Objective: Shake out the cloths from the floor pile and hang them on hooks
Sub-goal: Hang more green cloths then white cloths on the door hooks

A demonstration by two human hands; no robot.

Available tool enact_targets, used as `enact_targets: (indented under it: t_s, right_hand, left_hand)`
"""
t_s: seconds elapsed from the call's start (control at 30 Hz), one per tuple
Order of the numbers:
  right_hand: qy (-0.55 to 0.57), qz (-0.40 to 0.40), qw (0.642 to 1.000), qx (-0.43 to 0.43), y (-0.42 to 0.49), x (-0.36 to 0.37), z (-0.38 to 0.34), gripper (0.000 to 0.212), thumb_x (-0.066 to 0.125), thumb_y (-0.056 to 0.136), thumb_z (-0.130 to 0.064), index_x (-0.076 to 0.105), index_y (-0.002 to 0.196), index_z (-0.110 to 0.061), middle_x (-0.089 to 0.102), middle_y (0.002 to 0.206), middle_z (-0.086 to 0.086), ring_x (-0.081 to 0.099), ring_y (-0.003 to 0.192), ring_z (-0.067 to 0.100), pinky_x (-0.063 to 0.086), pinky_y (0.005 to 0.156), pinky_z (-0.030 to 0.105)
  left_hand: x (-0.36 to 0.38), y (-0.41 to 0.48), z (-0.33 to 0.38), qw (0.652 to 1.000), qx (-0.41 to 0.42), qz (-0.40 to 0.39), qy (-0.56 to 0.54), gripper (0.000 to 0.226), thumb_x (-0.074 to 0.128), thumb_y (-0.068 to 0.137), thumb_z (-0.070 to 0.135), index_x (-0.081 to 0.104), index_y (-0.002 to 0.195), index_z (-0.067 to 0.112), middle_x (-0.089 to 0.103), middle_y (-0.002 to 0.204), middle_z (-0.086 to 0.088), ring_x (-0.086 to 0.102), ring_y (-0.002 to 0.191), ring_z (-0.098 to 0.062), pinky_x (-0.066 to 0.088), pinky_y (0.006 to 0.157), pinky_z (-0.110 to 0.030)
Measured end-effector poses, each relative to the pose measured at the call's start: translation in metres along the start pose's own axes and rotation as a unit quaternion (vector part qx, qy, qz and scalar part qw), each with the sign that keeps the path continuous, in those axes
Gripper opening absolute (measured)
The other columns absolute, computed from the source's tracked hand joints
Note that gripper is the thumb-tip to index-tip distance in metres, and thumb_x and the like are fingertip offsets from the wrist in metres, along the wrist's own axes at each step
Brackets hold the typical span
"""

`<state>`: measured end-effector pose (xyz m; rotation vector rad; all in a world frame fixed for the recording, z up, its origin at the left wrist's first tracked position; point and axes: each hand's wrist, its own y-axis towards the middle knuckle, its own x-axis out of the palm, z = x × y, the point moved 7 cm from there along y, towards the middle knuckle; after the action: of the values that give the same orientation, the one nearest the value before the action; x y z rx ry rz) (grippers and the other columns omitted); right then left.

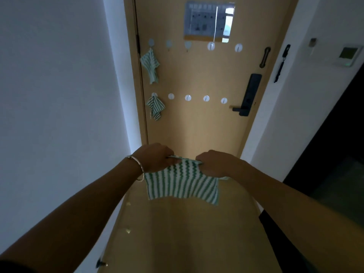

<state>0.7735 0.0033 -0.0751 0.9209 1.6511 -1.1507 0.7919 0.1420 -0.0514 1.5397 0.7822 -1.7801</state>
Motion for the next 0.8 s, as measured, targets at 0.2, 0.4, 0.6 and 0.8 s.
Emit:
enact_targets:
  t_s: [0.2, 0.4, 0.6, 0.8]
  right_hand:
    - [0.003, -0.005, 1.000, 0.003, 0.039, -0.013, 0.005, 0.027, 0.040, 0.101, -0.024, 0.057, 0.117, -0.010, 0.054, 0.129, 0.012, 0.049, 0.121, 0.028, 0.038, 0.099, 0.035]
    - [-0.024, -0.015, 1.000, 0.005, 0.079, -0.014, 0.023, 0.023, 0.043, 0.099, -0.022, 0.052, 0.078, -0.021, 0.057, 0.094, 0.005, 0.054, 0.096, 0.025, 0.043, 0.087, 0.039]
    - [-0.016, -0.037, 0.999, -0.008, 0.135, -0.028, 0.038, 0.028, 0.045, 0.099, -0.024, 0.062, 0.108, -0.004, 0.064, 0.112, 0.014, 0.059, 0.104, 0.030, 0.047, 0.090, 0.039]
    - [-0.014, -0.038, 0.998, -0.047, 0.212, -0.062, 0.069, 0.032, 0.043, 0.100, -0.028, 0.061, 0.114, -0.005, 0.061, 0.118, 0.016, 0.057, 0.107, 0.032, 0.047, 0.092, 0.038]
  left_hand:
    - [0.004, 0.032, -0.037, 1.000, 0.009, -0.005, -0.005, 0.040, 0.037, 0.096, 0.050, 0.054, 0.075, 0.020, 0.047, 0.065, 0.008, 0.050, 0.069, -0.013, 0.044, 0.071, -0.030]
    - [0.018, 0.068, -0.054, 0.999, 0.024, -0.028, -0.016, 0.039, 0.038, 0.097, 0.047, 0.052, 0.072, 0.020, 0.048, 0.067, 0.005, 0.050, 0.068, -0.014, 0.045, 0.070, -0.030]
    - [0.019, 0.108, -0.082, 0.999, 0.003, -0.040, -0.005, 0.032, 0.039, 0.098, 0.042, 0.059, 0.087, 0.020, 0.058, 0.080, 0.004, 0.055, 0.079, -0.014, 0.045, 0.073, -0.029]
    - [0.004, 0.182, -0.121, 0.999, -0.021, -0.026, -0.018, 0.025, 0.040, 0.099, 0.029, 0.061, 0.106, 0.018, 0.065, 0.105, -0.001, 0.058, 0.095, -0.019, 0.047, 0.082, -0.033]
